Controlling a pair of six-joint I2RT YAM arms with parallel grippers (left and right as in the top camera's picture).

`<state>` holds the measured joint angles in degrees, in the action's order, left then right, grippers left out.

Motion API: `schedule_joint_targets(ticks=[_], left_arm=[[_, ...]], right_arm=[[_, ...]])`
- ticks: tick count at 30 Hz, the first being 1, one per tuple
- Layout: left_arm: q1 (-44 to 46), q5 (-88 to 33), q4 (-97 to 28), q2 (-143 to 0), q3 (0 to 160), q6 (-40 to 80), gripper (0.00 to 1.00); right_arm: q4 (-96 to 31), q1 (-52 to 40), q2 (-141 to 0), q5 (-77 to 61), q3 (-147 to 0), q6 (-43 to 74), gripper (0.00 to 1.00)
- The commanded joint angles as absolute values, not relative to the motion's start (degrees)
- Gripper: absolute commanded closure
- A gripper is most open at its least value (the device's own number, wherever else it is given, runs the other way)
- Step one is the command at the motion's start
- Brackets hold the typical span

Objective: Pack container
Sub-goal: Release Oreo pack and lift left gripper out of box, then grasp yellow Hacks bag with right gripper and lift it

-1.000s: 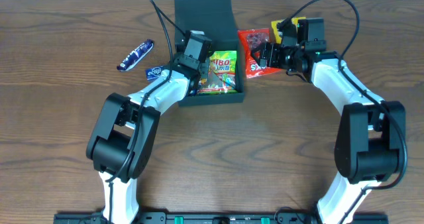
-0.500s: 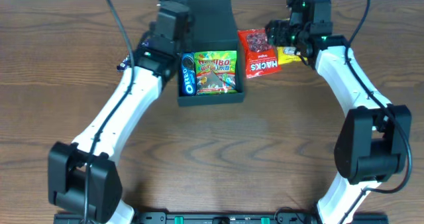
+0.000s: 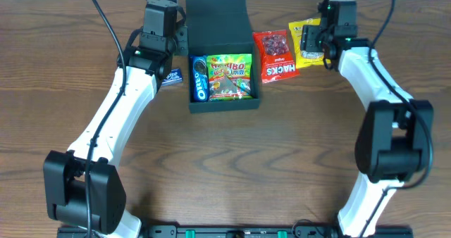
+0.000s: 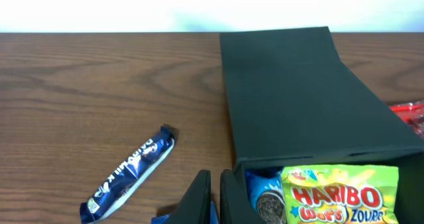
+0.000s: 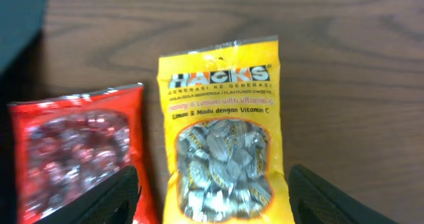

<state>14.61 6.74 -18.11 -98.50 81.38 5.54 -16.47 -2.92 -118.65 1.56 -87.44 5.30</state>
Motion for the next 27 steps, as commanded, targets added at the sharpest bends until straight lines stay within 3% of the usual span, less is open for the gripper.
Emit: schedule_joint_targets(ticks=[1, 8, 10, 13, 15, 17, 22, 27], left_arm=[[14.2, 5.7, -18.6, -98.3, 81.8, 5.3, 0.92], [14.2, 5.7, -19.4, -98.2, 81.8, 5.3, 0.87], [14.2, 5.7, -19.5, -98.1, 81.8, 5.3, 0.82], [14.2, 5.7, -19.5, -97.7, 81.8, 5.3, 0.60], [14.2, 5.7, -19.5, -97.3, 81.8, 5.3, 0.40], [14.2, 5.7, -19.4, -96.6, 81.8, 5.3, 0.32], [14.0, 6.0, -19.4, -94.3, 81.8, 4.7, 0.06], [11.6, 6.0, -19.5, -90.9, 81.8, 4.6, 0.05]], right_arm=[[-15.5, -2.7, -121.5, 2.8, -88.2, 4.2, 0.29], [-15.2, -2.5, -125.7, 4.5, -88.2, 5.1, 0.33], [-15.2, -2.5, -126.5, 4.5, -88.2, 5.1, 0.36], [-15.1, -2.5, -127.7, 4.5, -88.2, 5.0, 0.44], [-15.1, -2.5, -128.2, 4.5, -88.2, 5.1, 0.56], [-15.3, -2.3, -128.6, 4.5, -88.2, 5.1, 0.73], [-16.4, -2.3, -128.4, 4.5, -88.3, 5.1, 0.98], [-19.2, -2.3, -124.6, 4.5, -88.6, 5.1, 0.99]])
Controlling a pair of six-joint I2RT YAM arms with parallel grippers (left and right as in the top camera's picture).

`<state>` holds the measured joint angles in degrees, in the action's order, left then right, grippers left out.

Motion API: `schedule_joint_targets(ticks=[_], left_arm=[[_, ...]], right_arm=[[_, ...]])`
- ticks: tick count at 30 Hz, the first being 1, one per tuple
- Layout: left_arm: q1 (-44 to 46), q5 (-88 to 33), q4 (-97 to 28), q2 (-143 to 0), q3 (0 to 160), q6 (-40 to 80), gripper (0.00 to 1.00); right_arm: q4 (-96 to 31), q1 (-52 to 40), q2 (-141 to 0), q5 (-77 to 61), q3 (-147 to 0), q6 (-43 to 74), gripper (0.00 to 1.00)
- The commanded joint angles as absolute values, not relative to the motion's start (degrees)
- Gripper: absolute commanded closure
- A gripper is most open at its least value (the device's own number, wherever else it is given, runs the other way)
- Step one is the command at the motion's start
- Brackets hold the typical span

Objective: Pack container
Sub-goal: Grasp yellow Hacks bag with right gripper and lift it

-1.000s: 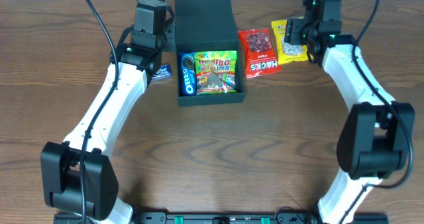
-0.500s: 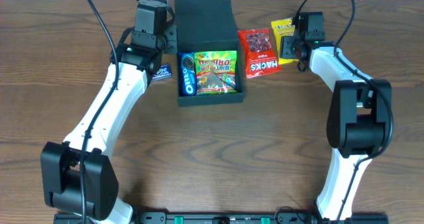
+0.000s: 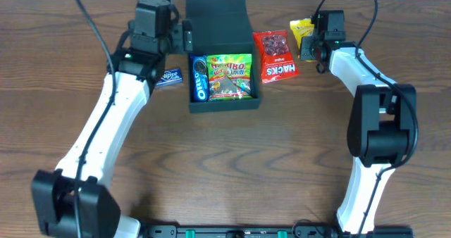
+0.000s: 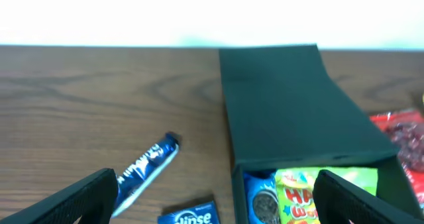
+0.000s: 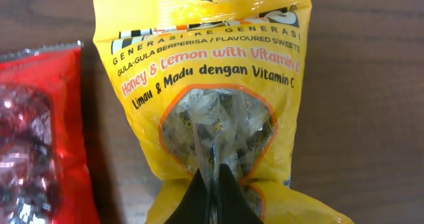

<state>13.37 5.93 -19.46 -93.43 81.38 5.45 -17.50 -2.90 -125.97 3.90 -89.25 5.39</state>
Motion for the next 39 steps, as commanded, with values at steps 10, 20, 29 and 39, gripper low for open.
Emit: schedule_joint_targets(ticks=[10, 20, 29, 39], left_arm=[[2.1, 5.9, -21.1, -89.2, 81.8, 4.6, 0.05], [-3.7, 5.8, -21.2, -89.2, 81.8, 4.6, 0.05], [-5.7, 1.8, -21.2, -89.2, 81.8, 4.7, 0.05], [-5.7, 1.8, -21.8, -89.2, 81.8, 4.7, 0.05]], right_arm=[[-19.0, -8.5, -108.0, 3.9, -88.6, 0.6, 0.99], [-18.8, -19.3, -105.7, -13.9, -88.6, -13.1, 0.99], [-27.2, -21.4, -107.4, -27.5, -88.4, -38.2, 0.99], [-26.8, -21.4, -116.4, -29.4, -88.4, -48.6, 0.99]])
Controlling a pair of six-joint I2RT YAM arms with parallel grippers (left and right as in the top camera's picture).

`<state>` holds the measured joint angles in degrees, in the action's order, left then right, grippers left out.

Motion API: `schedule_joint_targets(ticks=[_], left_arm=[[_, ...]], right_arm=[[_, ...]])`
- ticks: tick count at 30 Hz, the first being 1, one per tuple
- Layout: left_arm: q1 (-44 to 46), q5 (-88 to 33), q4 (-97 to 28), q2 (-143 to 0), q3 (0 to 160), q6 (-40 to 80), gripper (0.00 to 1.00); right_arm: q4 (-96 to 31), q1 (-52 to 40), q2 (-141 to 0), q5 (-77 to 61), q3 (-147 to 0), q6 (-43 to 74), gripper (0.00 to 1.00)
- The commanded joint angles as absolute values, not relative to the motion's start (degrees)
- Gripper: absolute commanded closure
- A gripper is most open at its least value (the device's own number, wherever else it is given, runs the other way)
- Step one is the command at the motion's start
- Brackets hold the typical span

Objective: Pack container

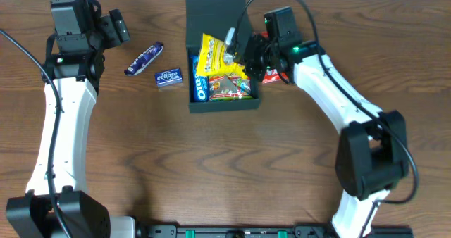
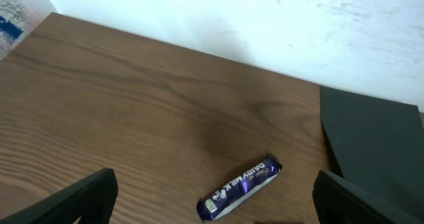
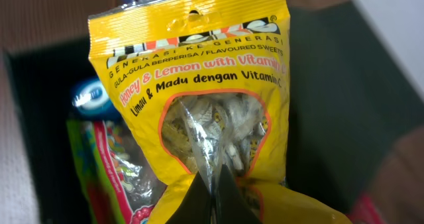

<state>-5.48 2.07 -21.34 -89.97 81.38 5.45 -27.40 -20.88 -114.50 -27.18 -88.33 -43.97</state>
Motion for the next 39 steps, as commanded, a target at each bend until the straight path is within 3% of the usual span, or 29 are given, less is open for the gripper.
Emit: schedule_joint_targets(ticks=[1, 10, 39], left_arm=[[-5.7, 1.8, -21.9, -89.2, 81.8, 4.7, 0.05], [-5.7, 1.8, -22.5, -89.2, 81.8, 4.7, 0.05], [-5.7, -0.1, -22.5, -89.2, 81.8, 4.7, 0.05]], right_arm=[[-26.2, -21.4, -117.1, -29.4, -88.4, -48.6, 0.99], [-20.2, -21.1, -121.7, -23.8, -88.4, -56.0, 0.99], [-17.7, -18.5, -126.3, -20.8, -88.4, -53.0, 0.96]])
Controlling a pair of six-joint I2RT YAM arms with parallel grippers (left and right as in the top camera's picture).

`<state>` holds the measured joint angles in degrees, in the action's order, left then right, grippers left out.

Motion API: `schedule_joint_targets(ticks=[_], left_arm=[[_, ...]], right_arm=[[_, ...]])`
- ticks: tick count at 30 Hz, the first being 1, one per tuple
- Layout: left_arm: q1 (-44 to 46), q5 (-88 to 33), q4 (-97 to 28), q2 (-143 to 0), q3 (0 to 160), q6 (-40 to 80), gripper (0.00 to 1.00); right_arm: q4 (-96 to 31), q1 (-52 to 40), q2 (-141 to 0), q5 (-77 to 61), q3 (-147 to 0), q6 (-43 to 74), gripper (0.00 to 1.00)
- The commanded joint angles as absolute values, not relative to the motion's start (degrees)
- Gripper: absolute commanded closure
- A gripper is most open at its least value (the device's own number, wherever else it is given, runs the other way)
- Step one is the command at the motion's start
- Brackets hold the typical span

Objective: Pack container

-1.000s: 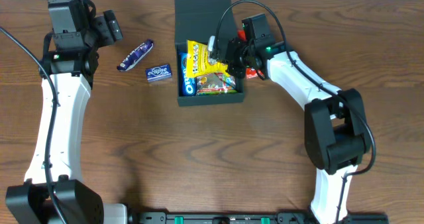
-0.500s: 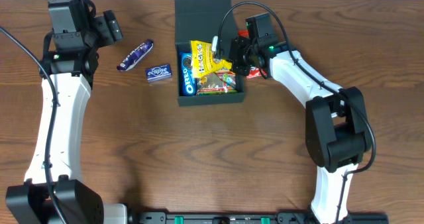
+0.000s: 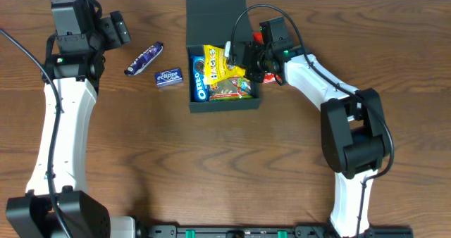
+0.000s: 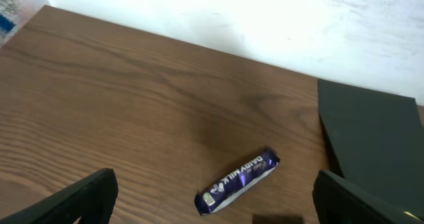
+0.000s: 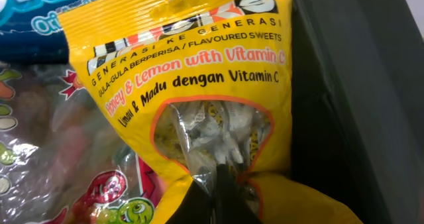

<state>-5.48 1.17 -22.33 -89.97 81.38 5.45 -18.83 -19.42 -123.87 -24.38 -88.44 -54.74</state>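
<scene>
The black box (image 3: 248, 103) holds an Oreo pack (image 3: 198, 79), a Haribo bag (image 3: 229, 88) and, on top, the yellow Hacks bag (image 3: 218, 60). My right gripper (image 5: 222, 184) is shut on the yellow bag (image 5: 199, 105), low inside the box. The red Hacks bag (image 3: 270, 74) shows partly behind the right arm. Left of the box lie a purple Dairy Milk bar (image 3: 144, 58) (image 4: 237, 180) and a small blue packet (image 3: 168, 76). My left gripper (image 4: 212, 207) hangs wide open above the bar.
The box's lid (image 3: 215, 13) stands open at the back. The table's far edge (image 4: 165, 42) meets a white wall.
My right gripper has lowered the yellow Hacks bag from above the box down into it, onto the Haribo bag. The left arm has barely moved.
At first my right gripper was open over the yellow bag on the table, my left shut by the box. Then the right was shut on the bag and the left open. The bag then hung over the box, the left gripper above the bar. The bag now lies inside.
</scene>
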Motion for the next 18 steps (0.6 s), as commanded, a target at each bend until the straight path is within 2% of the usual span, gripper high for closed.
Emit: schedule_joint_targets(ticks=[1, 7, 11, 18], left_arm=[[-5.7, -0.1, -22.5, -89.2, 81.8, 4.7, 0.05], [-5.7, -0.1, -22.5, -89.2, 81.8, 4.7, 0.05], [-5.7, -0.1, -22.5, -89.2, 81.8, 4.7, 0.05], [-5.7, -0.1, -22.5, -89.2, 81.8, 4.7, 0.05]], right_arm=[[-16.9, -18.5, -126.2, -20.8, -88.4, -51.6, 0.90], [-10.9, -19.4, -120.9, -21.2, -88.4, -40.2, 0.58], [-11.2, -20.6, -115.4, -21.4, -88.4, -40.2, 0.43], [-10.7, -20.6, -107.8, -20.7, -88.4, -35.3, 0.42]])
